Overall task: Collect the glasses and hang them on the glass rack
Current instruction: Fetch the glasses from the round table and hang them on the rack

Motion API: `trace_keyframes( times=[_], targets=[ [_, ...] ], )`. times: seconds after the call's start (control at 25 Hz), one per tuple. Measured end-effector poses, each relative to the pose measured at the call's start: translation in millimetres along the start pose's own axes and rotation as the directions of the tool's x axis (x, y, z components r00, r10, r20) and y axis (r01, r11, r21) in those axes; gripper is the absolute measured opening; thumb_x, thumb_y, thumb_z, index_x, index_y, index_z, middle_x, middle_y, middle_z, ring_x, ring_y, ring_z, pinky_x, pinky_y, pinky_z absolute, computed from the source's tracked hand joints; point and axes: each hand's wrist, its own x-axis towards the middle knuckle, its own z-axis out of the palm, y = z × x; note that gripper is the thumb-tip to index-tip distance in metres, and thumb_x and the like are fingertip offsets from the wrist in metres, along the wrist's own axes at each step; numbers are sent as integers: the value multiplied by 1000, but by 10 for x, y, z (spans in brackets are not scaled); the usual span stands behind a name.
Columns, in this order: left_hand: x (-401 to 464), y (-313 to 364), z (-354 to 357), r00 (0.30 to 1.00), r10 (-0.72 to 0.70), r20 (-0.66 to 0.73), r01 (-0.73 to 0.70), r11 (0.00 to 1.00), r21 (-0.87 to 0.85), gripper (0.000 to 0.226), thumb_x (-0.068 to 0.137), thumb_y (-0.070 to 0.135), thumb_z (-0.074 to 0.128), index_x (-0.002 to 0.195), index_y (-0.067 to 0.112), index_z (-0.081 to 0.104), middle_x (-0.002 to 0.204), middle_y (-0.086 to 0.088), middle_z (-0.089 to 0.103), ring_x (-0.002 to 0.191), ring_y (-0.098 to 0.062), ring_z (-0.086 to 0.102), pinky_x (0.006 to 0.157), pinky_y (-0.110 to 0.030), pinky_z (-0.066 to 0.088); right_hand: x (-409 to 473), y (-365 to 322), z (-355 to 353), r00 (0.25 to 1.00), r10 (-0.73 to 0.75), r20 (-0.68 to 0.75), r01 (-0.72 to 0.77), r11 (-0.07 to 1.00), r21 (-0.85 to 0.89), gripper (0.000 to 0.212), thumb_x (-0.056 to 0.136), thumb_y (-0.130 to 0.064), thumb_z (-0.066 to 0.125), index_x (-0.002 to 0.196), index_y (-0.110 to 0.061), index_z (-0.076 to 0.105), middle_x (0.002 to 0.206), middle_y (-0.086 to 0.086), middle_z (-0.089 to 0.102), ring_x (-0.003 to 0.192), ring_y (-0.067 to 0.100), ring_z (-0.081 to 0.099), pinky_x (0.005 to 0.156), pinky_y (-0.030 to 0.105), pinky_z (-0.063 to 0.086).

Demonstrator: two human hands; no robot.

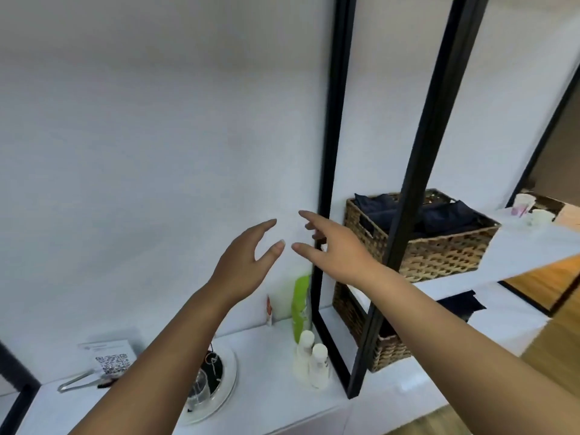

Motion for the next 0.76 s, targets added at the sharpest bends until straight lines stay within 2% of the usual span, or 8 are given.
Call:
trace_keyframes(
  times=[0.12,0.28,0.4,0.52,0.68,0.76],
  targets=[
    [-7,549,296,998,62,19,-62,998,-4,57,99,65,50,152,48,42,155,26,44,142,4,39,116,-31,34,-316,30,-626,998,-9,-70,11,1000,27,78,89,-67,65,158,-47,36,130,-18,60,108,3,62,95,28,50],
    [25,1326,750,984,174,37,-173,985,-24,56,100,61,50,153,42,44,155,20,48,141,-1,43,112,-27,35,-796,177,-1416,985,27,-168,-20,999,40,76,89,-65,68,156,-50,37,124,-26,60,103,-2,64,87,17,48],
    [112,1895,1151,959,274,73,-268,960,-84,59,98,65,49,152,43,44,153,20,49,139,0,44,111,-28,37,-1195,341,-1965,968,57,-246,-56,998,15,73,88,-67,66,155,-51,39,127,-24,61,107,-3,63,91,22,50],
    [190,2457,1636,927,347,146,-327,934,-141,61,97,67,48,153,44,43,153,19,49,139,-2,45,115,-36,40,-1606,569,-2518,937,105,-334,-125,991,-38,72,90,-66,65,155,-49,40,131,-15,63,106,0,64,92,26,52],
    [289,3011,2258,879,417,233,-370,903,-219,59,99,65,49,154,44,41,156,19,46,142,-3,43,118,-41,38,-2064,834,-3115,875,200,-441,-243,969,-42,71,91,-67,66,154,-51,38,128,-17,61,106,-1,62,80,15,46],
    [362,3265,2591,846,457,274,-394,883,-256,58,99,64,49,153,46,41,156,21,45,142,-4,43,117,-39,38,-2302,1009,-3366,831,244,-499,-311,949,-54,74,91,-67,66,156,-50,35,128,-17,60,107,2,62,77,15,46]
  ],
)
